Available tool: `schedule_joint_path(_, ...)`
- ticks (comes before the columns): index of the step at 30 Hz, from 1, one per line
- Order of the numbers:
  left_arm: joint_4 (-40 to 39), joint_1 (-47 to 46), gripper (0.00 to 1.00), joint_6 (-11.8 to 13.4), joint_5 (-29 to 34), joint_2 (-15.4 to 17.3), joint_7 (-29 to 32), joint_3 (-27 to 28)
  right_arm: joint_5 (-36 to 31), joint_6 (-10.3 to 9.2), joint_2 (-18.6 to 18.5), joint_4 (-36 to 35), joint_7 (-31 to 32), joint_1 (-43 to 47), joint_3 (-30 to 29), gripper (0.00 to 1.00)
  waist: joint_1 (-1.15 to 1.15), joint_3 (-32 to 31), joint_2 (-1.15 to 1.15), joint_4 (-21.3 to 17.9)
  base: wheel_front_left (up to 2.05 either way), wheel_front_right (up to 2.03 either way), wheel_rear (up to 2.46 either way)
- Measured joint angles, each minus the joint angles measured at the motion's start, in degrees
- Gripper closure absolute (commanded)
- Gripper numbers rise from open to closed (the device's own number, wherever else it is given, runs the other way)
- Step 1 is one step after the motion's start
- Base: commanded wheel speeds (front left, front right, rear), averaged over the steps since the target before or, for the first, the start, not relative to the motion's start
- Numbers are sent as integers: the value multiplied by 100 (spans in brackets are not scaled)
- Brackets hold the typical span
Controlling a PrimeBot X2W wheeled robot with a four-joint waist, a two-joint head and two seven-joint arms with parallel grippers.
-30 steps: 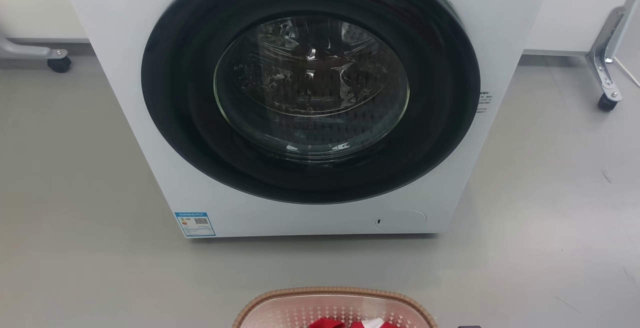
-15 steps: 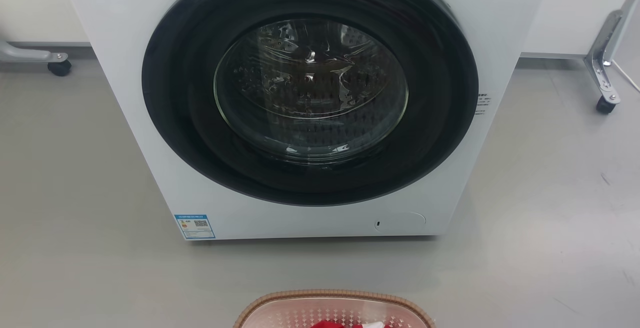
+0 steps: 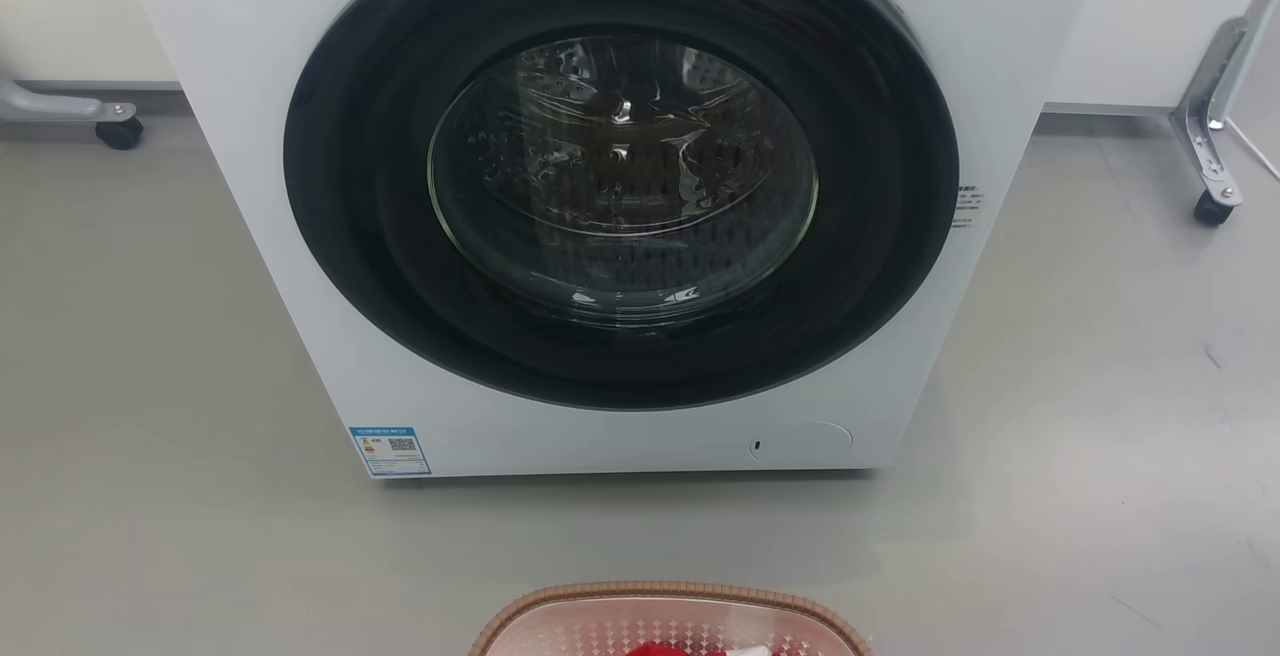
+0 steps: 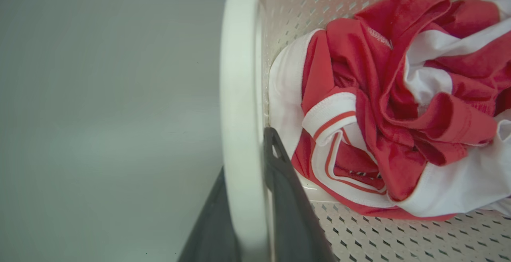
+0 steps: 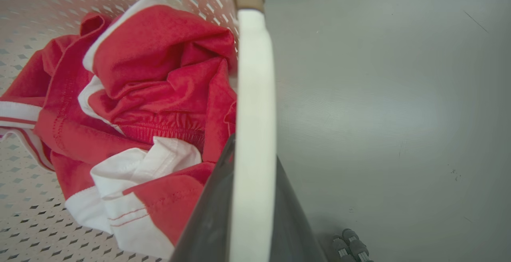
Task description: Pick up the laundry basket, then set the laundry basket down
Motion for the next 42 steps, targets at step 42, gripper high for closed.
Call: schedule_joint_path(42,34,-123,100,20,-167,2,-18,-135,359,0,0,130,-162,-353,370,100,0,169,0,-3,0,0,0)
